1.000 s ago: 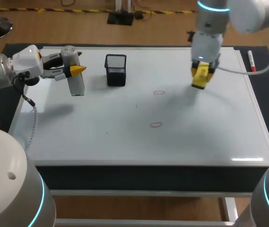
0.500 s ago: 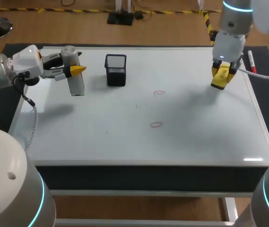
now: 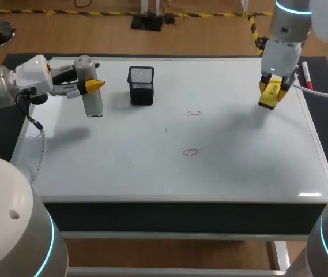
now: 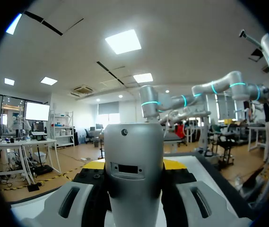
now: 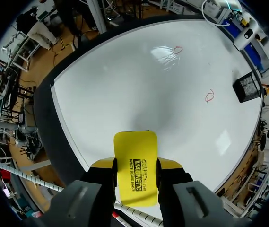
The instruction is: Pick up the inspection probe, press it on each red-marked spot on the whiteboard one by one, put down the probe, pick up the eraser, and wipe off all the red marks.
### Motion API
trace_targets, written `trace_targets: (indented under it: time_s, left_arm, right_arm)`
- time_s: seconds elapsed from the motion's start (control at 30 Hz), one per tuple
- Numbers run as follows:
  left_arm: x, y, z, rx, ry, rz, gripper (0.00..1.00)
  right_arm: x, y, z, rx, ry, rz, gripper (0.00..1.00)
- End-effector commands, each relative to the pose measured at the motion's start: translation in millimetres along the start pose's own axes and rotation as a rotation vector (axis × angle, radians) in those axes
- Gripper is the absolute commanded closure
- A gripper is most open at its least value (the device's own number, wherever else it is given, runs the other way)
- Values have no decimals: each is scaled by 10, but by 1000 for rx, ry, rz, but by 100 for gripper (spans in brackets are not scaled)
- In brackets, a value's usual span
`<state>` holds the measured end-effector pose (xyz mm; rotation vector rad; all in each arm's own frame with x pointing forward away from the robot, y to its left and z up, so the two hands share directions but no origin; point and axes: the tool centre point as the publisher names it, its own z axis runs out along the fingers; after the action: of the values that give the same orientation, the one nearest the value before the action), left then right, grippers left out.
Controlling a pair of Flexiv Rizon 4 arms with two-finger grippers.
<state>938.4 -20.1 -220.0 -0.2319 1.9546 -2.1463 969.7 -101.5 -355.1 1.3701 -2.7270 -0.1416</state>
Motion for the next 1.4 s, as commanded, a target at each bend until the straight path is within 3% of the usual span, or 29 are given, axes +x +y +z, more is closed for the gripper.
trace_targets:
  time_s: [0.03, 0.3, 0.63, 0.7, 0.97, 1.13, 1.4]
  left_arm:
    - [-5, -4, 1, 1, 2, 0, 100]
    - [192, -1, 140, 3, 11, 2, 100]
    - [441, -45, 473, 34, 92, 31, 100]
    - [489, -61, 536, 73, 106, 37, 100]
    - [693, -103, 911, 69, 203, 48, 100]
    - [802, -112, 1098, 87, 210, 21, 100]
    - [1040, -61, 1399, 99, 297, -39, 100]
  right_arm:
    - [11, -4, -9, 2, 1, -2, 100]
    - [11, -4, -9, 2, 1, -2, 100]
    - [11, -4, -9, 2, 1, -2, 100]
    - [11, -4, -9, 2, 1, -2, 100]
    - [11, -4, -9, 2, 1, -2, 100]
    - [11, -4, -9, 2, 1, -2, 100]
    - [11, -4, -9, 2, 1, -2, 100]
